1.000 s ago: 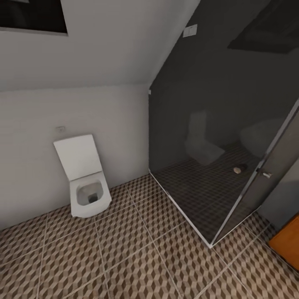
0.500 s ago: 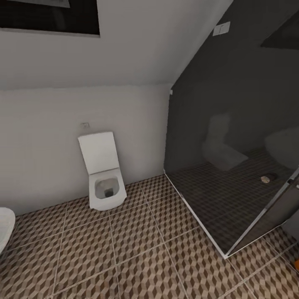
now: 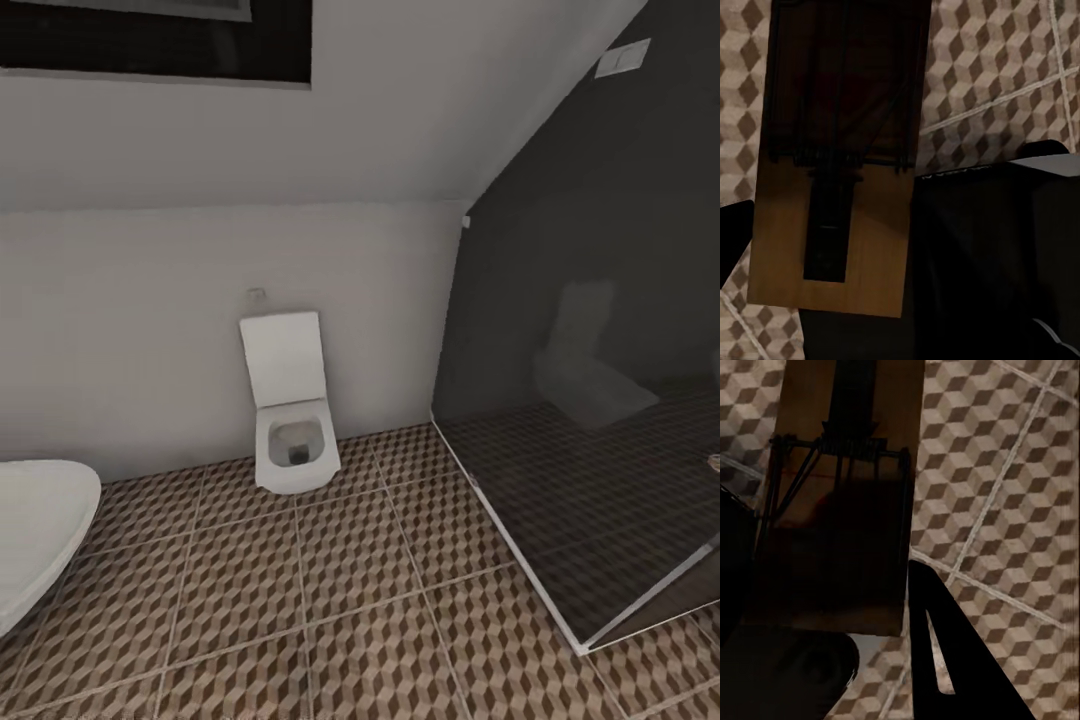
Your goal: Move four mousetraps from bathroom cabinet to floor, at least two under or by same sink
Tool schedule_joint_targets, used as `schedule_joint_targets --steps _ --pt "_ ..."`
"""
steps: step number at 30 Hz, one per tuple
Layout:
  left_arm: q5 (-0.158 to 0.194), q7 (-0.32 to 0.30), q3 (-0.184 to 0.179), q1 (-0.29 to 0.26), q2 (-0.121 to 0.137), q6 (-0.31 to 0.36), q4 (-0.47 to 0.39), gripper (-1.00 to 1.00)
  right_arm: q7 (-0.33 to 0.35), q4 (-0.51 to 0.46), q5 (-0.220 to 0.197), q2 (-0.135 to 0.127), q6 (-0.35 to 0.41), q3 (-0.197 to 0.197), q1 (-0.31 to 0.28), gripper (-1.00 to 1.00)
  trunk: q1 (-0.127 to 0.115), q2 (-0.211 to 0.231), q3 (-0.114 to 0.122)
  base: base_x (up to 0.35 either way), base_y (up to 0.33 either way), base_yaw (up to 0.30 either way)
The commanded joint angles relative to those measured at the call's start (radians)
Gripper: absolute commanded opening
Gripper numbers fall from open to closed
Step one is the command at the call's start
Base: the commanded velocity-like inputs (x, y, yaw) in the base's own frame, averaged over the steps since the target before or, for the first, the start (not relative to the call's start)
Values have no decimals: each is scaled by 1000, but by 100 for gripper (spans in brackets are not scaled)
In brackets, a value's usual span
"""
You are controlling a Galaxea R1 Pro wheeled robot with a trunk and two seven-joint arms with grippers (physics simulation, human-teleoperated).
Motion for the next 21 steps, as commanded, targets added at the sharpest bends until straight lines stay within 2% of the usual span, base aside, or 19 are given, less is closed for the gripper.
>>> schedule_joint_targets --steps 1,2,3,5,7,9,11,15,21 --pt "7 -2 -8 -1 1 1 -1 -100 -14 0 -4 0 -14 -1 0 -100 0 -1 -2 0 0 285" --pt "7 -1 -8 -1 1 1 -1 -100 -38 0 -4 0 -23 -2 0 -100 0 -1 -2 0 0 285" --pt "7 -1 -8 -1 1 1 -1 -100 -111 0 -4 2 -34 -2 4 -100 0 -1 -3 0 0 285" --pt "7 -1 -8 -1 0 1 -1 -100 -177 -1 -10 4 -38 -4 7 -100 0 -1 -4 0 0 285" --pt "7 -1 -8 -1 0 1 -1 -100 -234 -1 -28 17 -39 -5 10 -100 0 -1 -5 0 0 285" --pt "7 -1 -8 -1 0 1 -1 -100 -308 5 -71 44 -38 -5 21 -100 0 -1 -6 0 0 285" --pt "7 -1 -8 -1 0 1 -1 -100 -348 14 -99 57 -38 -5 28 -100 0 -1 -7 0 0 285" --pt "7 -1 -8 -1 0 1 0 -100 -385 23 -127 69 -38 -5 35 -100 0 -1 -9 0 0 284" --pt "7 -1 -8 -1 1 1 0 -100 -390 24 -131 71 -37 -5 36 -100 0 -1 -13 0 0 282"
